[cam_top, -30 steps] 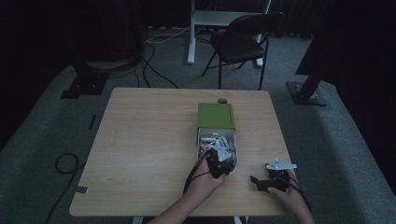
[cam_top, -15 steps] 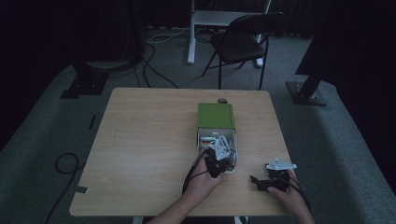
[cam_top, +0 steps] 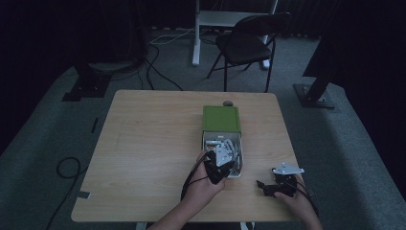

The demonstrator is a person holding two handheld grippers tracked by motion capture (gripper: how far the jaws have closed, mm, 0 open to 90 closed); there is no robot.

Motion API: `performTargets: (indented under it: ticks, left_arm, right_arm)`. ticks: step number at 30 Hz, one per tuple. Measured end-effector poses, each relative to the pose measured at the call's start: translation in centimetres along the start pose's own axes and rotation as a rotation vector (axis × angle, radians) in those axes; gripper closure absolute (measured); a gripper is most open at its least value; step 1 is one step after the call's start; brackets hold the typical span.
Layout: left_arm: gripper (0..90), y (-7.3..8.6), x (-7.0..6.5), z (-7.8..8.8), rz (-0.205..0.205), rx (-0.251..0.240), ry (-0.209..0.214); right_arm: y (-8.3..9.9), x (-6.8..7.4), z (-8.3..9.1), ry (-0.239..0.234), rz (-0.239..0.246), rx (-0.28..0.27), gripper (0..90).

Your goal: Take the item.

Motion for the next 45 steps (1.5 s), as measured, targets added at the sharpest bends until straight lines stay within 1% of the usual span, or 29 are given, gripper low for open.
performTargets:
  ticks: [2, 5, 6, 8, 9, 10, 13, 14, 15, 16, 17, 18, 19, 20, 22, 23, 25, 28, 29, 31, 33, 34, 36, 37, 38, 40, 41, 43, 45]
  left_arm:
    - [86.9, -0.2, 0.3, 0.7, 0.015, -0.018, 0.010]
    - [87.0, -0.4, 0.5, 1.2, 0.011, -0.025, 0.018]
    - [87.0, -0.6, 0.6, 1.8, 0.002, -0.036, 0.019]
    - [87.0, -0.8, 0.7, 2.1, 0.010, -0.047, 0.019]
    - [87.0, -1.0, 1.0, 2.7, 0.004, -0.064, 0.012]
    - [87.0, -1.0, 1.0, 2.7, 0.004, -0.064, 0.012]
    - [87.0, -1.4, 1.8, 4.0, 0.015, -0.093, 0.003]
    - [87.0, -1.4, 1.8, 4.0, 0.015, -0.093, 0.003]
    - [87.0, -1.6, 2.3, 4.7, 0.020, -0.106, -0.007]
    - [87.0, -1.7, 2.6, 5.0, 0.022, -0.113, -0.013]
    - [87.0, -1.7, 2.6, 5.0, 0.022, -0.113, -0.013]
    - [87.0, -1.9, 3.1, 5.7, 0.027, -0.122, -0.021]
    - [87.0, -1.9, 3.1, 5.7, 0.027, -0.122, -0.021]
    - [87.0, -1.9, 3.6, 6.3, 0.033, -0.132, -0.027]
    - [87.0, -1.9, 4.1, 6.8, 0.035, -0.137, -0.035]
    - [87.0, -1.9, 4.1, 6.8, 0.035, -0.137, -0.035]
    - [87.0, -1.7, 4.8, 7.6, 0.042, -0.148, -0.051]
    - [87.0, -1.5, 5.3, 8.0, 0.047, -0.155, -0.058]
    - [87.0, -1.3, 5.8, 8.4, 0.052, -0.162, -0.074]
    - [87.0, -0.9, 6.4, 8.9, 0.062, -0.166, -0.087]
    - [87.0, -0.8, 6.5, 9.0, 0.061, -0.166, -0.092]
    - [87.0, -0.4, 7.0, 9.4, 0.062, -0.166, -0.107]
    - [87.0, 0.0, 7.5, 9.7, 0.069, -0.169, -0.115]
    - [87.0, 0.0, 7.5, 9.7, 0.069, -0.169, -0.115]
    - [87.0, 0.4, 8.0, 10.0, 0.077, -0.171, -0.125]
    - [87.0, 0.9, 8.5, 10.3, 0.081, -0.170, -0.134]
    - [87.0, 0.9, 8.5, 10.3, 0.081, -0.170, -0.134]
    - [87.0, 1.6, 9.2, 10.6, 0.091, -0.171, -0.145]
    - [87.0, 1.6, 9.2, 10.6, 0.091, -0.171, -0.145]
  right_arm:
    - [0.0, 0.0, 0.0, 0.000, 0.000, 0.000, 11.8]
    - [0.0, 0.0, 0.0, 0.000, 0.000, 0.000, 11.8]
    - [0.0, 0.0, 0.0, 0.000, 0.000, 0.000, 11.8]
    - [0.0, 0.0, 0.0, 0.000, 0.000, 0.000, 11.8]
    - [0.0, 0.0, 0.0, 0.000, 0.001, 0.001, 11.8]
    - [0.0, 0.0, 0.0, 0.000, 0.001, 0.001, 11.8]
    - [0.0, 0.0, 0.0, 0.001, 0.003, -0.001, 11.8]
    - [0.0, 0.0, 0.0, 0.000, 0.000, 0.000, 11.8]
    - [0.0, 0.0, 0.0, 0.000, 0.000, 0.000, 11.8]
    - [0.0, 0.0, 0.0, 0.000, 0.001, 0.000, 11.8]
    - [0.0, 0.0, 0.0, 0.000, 0.001, 0.000, 11.8]
    - [0.0, 0.0, 0.0, 0.000, 0.001, 0.001, 11.8]
    - [0.0, 0.0, 0.0, 0.000, 0.002, 0.001, 11.8]
    - [0.0, 0.0, 0.0, 0.000, 0.001, 0.000, 11.8]
    - [0.0, 0.0, 0.0, 0.000, 0.001, 0.000, 11.8]
    - [0.0, 0.0, 0.0, 0.000, 0.001, 0.000, 11.8]
    - [0.0, 0.0, 0.0, 0.000, 0.001, 0.000, 11.8]
    - [0.0, 0.0, 0.0, 0.000, 0.001, 0.001, 11.8]
    - [0.0, 0.0, 0.0, 0.000, 0.001, 0.001, 11.8]
    - [0.0, 0.0, 0.0, 0.000, 0.000, 0.000, 11.8]
    - [0.0, 0.0, 0.0, 0.000, 0.000, 0.001, 11.8]
    - [0.0, 0.0, 0.0, 0.000, 0.000, 0.001, 11.8]
    - [0.0, 0.0, 0.0, 0.000, 0.000, 0.001, 11.8]
    - [0.0, 0.0, 0.0, 0.000, 0.000, 0.001, 11.8]
    - [0.0, 0.0, 0.0, 0.000, 0.001, 0.002, 11.8]
    - [0.0, 0.0, 0.0, 0.000, 0.000, 0.001, 11.8]
    - [0.0, 0.0, 0.0, 0.000, 0.000, 0.001, 11.8]
    - [0.0, 0.0, 0.0, 0.000, -0.001, 0.000, 11.8]
    - [0.0, 0.0, 0.0, 0.000, -0.001, 0.000, 11.8]
Point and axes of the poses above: each handheld gripper's, and its own axes: z roughly backward along the jaws, y roughly out of its underside, x roughly to its left, the point moved 3 cm from there along -z, roughly forward along the jaws, and after that the axes turned 4 degrees about -z, right-handed, at the moved point
